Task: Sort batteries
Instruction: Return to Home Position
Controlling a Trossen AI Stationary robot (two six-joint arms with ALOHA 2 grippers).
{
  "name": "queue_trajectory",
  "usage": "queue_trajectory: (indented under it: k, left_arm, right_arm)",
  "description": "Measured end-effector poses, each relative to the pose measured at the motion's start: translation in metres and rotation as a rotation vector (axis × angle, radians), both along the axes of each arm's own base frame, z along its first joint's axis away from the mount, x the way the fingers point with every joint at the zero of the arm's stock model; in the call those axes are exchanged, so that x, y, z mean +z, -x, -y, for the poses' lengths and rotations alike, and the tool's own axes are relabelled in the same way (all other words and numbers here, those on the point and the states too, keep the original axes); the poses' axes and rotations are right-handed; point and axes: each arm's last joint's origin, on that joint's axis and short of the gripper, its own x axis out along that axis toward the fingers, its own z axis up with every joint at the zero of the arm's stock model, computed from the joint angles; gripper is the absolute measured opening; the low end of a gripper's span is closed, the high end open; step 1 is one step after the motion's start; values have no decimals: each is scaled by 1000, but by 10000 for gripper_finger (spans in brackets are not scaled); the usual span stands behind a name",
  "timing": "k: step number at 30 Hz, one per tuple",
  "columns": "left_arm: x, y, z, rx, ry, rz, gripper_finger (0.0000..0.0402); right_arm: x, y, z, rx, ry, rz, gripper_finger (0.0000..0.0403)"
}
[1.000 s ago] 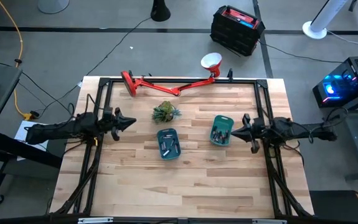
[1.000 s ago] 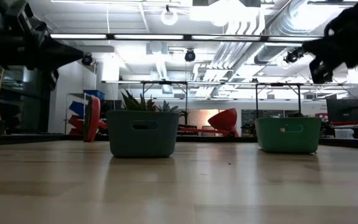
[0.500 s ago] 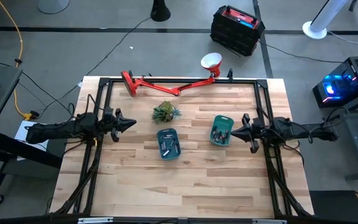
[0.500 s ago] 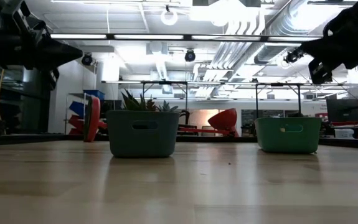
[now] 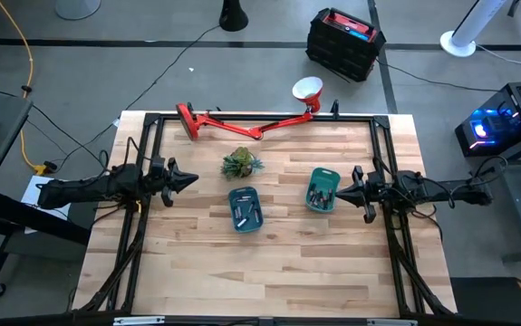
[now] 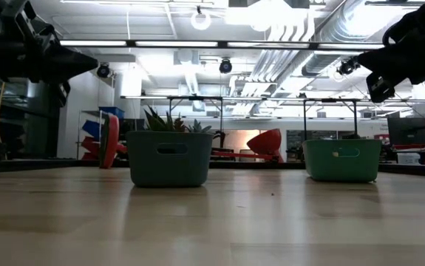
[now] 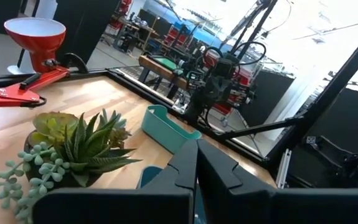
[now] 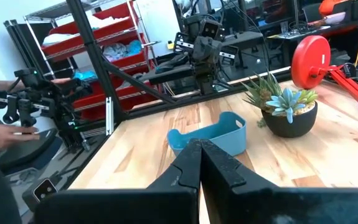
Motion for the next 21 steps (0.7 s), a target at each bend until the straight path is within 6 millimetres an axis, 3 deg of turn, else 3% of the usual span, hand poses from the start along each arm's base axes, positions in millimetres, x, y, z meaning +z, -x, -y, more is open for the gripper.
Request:
queue_trajectory:
  k: [3, 11, 21]
  left_arm:
    - [0, 0, 1, -6, -36, -7, 0]
    - [-1, 0, 7, -84, -567, -82, 0]
    - [-1, -1, 8, -120, -489, -68, 0]
  right_arm:
    - [0, 0, 0, 0, 0, -1, 0]
    - [0, 0, 0, 0, 0, -1, 0]
    - [0, 0, 0, 0, 0, -2, 0]
